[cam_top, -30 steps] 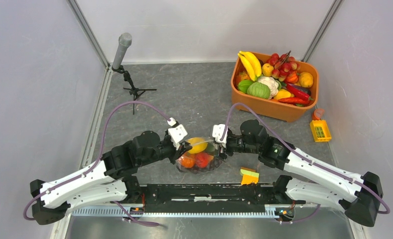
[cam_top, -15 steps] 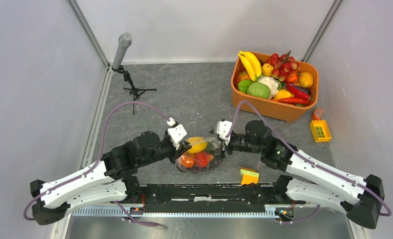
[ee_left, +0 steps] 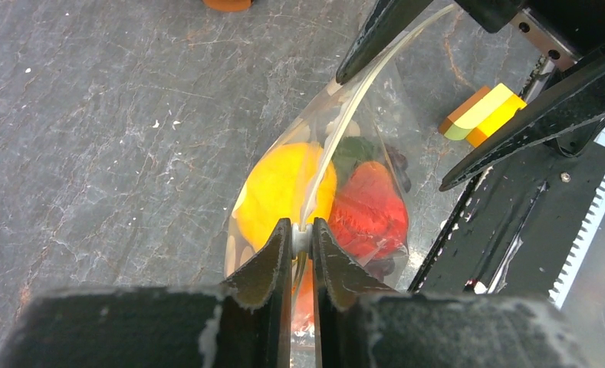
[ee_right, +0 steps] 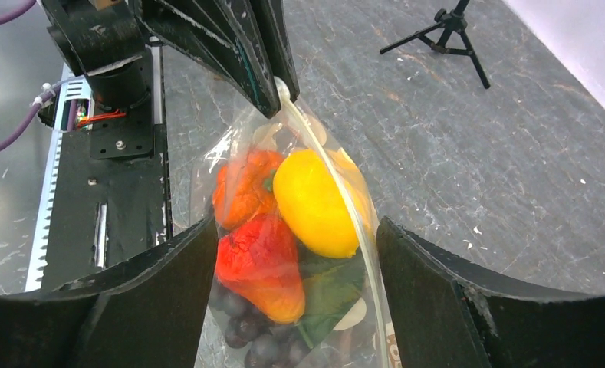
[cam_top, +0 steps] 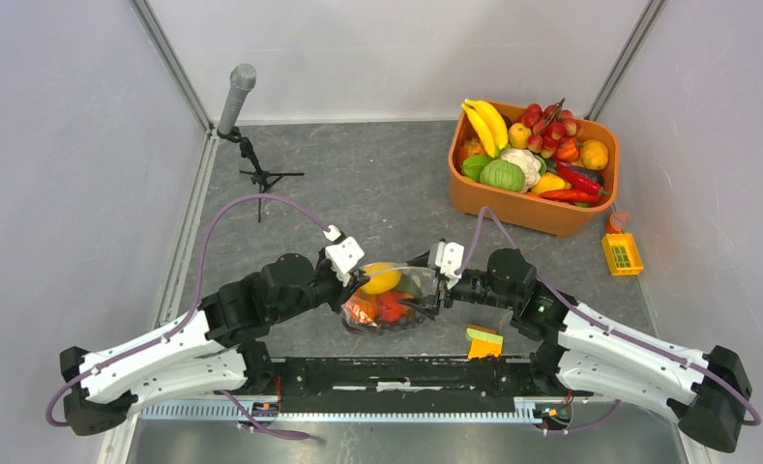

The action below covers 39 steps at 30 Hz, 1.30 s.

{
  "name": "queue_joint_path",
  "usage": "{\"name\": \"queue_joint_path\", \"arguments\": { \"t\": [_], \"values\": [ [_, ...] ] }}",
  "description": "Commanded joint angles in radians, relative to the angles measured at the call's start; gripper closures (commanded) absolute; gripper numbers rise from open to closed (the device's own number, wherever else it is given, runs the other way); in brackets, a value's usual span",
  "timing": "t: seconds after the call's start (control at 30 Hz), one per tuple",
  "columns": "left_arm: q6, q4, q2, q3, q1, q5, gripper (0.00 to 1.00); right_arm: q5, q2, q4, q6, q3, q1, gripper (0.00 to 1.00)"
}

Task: Place the food in the zip-top bag and seal the zipper
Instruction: Zip the zipper food storage bag at the center of the board.

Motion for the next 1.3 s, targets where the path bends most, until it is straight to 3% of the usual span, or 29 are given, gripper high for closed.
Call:
{"name": "queue_joint_path", "arguments": {
  "t": [0.0, 0.27, 0.57, 0.93, 1.17, 1.27],
  "values": [
    [-0.020, 0.044, 0.005, 0.035, 0.000, -0.020, 0.98, 0.040, -0.019, 0.039, 0.013, 0.042, 0.000, 0.20],
    [0.017, 0.015, 0.022, 0.048, 0.000, -0.029, 0.98, 0.083, -0.049, 0.128, 0.061, -0.043, 0.000, 0.19],
    [-0.004, 0.025, 0.094, 0.027, -0.001, 0.027, 0.98, 0.039, -0.038, 0.034, 0.007, 0.020, -0.001, 0.20],
    [0.010, 0.045, 0.073, 0.002, -0.001, 0.000, 0.98, -0.009, -0.006, -0.186, -0.131, 0.148, -0.001, 0.19],
    [0.012, 0.044, 0.078, 0.015, 0.000, 0.027, 0.98, -0.038, 0.097, -0.350, -0.229, 0.258, -0.001, 0.19],
    [0.012, 0.043, 0.066, 0.018, -0.001, 0.036, 0.98, -0.020, 0.143, -0.333, -0.234, 0.273, -0.001, 0.22]
  ]
}}
